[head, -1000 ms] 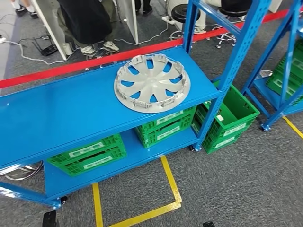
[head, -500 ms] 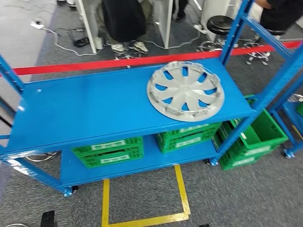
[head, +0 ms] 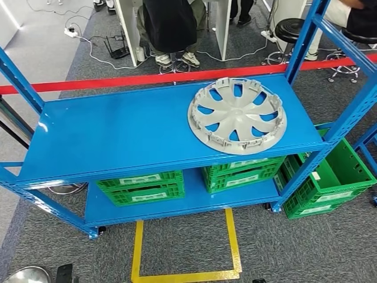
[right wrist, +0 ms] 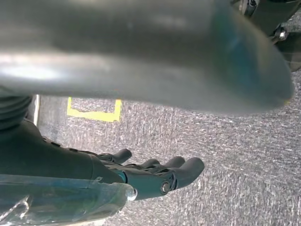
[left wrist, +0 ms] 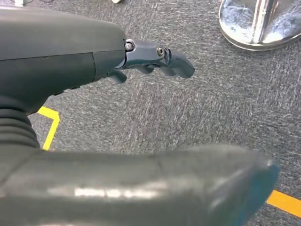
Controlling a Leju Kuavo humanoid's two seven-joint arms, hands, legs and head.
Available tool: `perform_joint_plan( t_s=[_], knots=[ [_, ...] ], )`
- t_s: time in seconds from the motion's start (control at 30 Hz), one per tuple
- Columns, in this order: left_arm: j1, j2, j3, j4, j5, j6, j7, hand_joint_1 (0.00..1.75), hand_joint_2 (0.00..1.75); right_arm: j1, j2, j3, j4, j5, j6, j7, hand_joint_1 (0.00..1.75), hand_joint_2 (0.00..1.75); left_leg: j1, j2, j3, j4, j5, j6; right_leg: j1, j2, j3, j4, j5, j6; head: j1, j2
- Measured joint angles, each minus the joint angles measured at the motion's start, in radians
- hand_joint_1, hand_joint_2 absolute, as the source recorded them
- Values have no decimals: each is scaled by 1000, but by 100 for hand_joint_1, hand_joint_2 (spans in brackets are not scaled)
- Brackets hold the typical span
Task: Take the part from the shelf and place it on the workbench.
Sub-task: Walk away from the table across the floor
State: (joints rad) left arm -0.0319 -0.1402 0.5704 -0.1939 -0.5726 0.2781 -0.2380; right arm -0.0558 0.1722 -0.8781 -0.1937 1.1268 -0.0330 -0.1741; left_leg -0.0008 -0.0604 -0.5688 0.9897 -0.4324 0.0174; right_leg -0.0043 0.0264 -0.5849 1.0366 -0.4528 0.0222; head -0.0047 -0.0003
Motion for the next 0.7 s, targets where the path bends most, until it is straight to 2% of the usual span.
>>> perform_joint_plan(
  t_s=[0.03,0.13,0.2,0.47,0.63,0.7],
  knots=[
    [2,2,-5,0,7,-5,4,0,0,3,-2,11,-1,-19,1,3,0,0,1,0,0,-2,1,-6,1,0,-1,0,0,-2,0,0],
    [13,10,-28,-2,39,-21,20,0,0,15,-9,53,-6,-88,2,14,0,0,5,0,0,-9,4,-36,3,0,-4,1,1,-7,0,0],
    [21,14,-46,-4,65,-34,30,0,0,23,-16,84,-11,-139,4,22,0,0,6,0,-1,-10,5,-45,4,0,-5,1,2,-8,1,0],
    [53,38,-140,-30,170,-83,71,0,0,60,-44,234,-42,-344,9,53,0,0,4,0,-1,-9,6,-46,1,0,-3,-2,5,-4,1,0],
    [61,45,-165,-39,193,-94,81,0,0,69,-50,270,-50,-388,11,60,0,0,3,0,-1,-9,6,-45,1,0,-3,-3,6,-4,1,0],
    [71,52,-198,-49,226,-109,93,0,0,80,-59,320,-61,-452,13,69,0,0,3,0,-1,-9,6,-45,0,0,-2,-3,7,-3,1,0]
  ],
)
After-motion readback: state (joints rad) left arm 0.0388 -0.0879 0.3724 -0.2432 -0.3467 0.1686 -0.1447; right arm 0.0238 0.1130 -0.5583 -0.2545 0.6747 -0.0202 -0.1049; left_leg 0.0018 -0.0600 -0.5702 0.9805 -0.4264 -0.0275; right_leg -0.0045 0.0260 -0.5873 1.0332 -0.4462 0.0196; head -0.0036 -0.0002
